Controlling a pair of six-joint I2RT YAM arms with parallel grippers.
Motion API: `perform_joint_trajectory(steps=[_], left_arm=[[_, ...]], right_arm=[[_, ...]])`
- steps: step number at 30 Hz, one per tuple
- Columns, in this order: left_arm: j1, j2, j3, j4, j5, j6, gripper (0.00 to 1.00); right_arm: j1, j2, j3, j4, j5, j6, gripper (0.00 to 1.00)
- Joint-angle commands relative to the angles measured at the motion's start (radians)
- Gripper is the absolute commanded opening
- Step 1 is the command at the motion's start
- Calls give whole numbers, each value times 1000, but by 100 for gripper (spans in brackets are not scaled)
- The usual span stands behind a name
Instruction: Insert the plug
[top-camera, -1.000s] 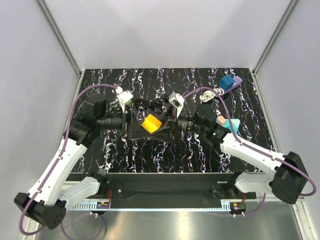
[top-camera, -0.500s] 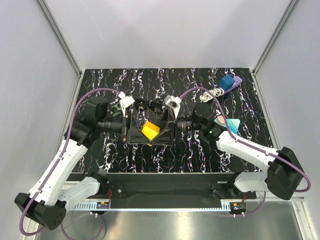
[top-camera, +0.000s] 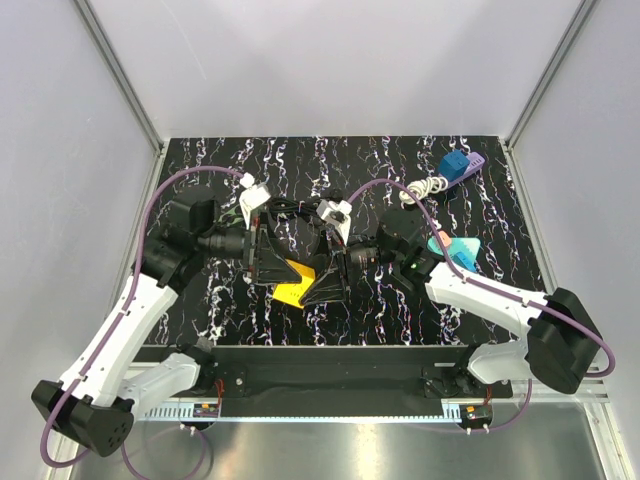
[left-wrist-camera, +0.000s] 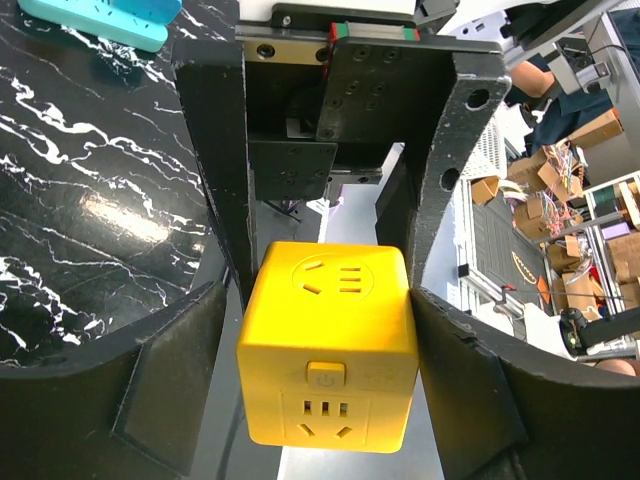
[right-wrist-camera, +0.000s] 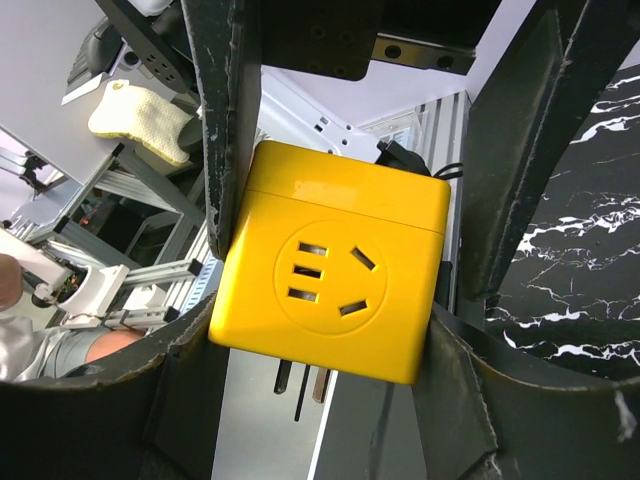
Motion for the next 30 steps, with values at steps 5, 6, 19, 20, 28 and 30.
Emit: perform_joint_trajectory(steps=[5, 6, 19, 20, 28, 30], left_arm=[[15, -40, -29, 109, 46, -22, 77], [15, -42, -33, 120, 50, -36, 76], [15, -60, -94, 166, 87, -91, 68], [15, -62, -97, 170, 87, -93, 66], [15, -50, -111, 180, 98, -96, 7], [15, -53, -112, 184, 83, -108, 0]], right_arm=[[-2, -29, 50, 94, -55, 28, 0], [-5, -29, 53, 94, -54, 28, 0], [-22, -3, 64, 152, -52, 74, 0], [-22, 1, 69, 163, -54, 81, 0], [-48, 28, 75, 170, -62, 91, 1], [-54, 32, 81, 155, -37, 95, 12]])
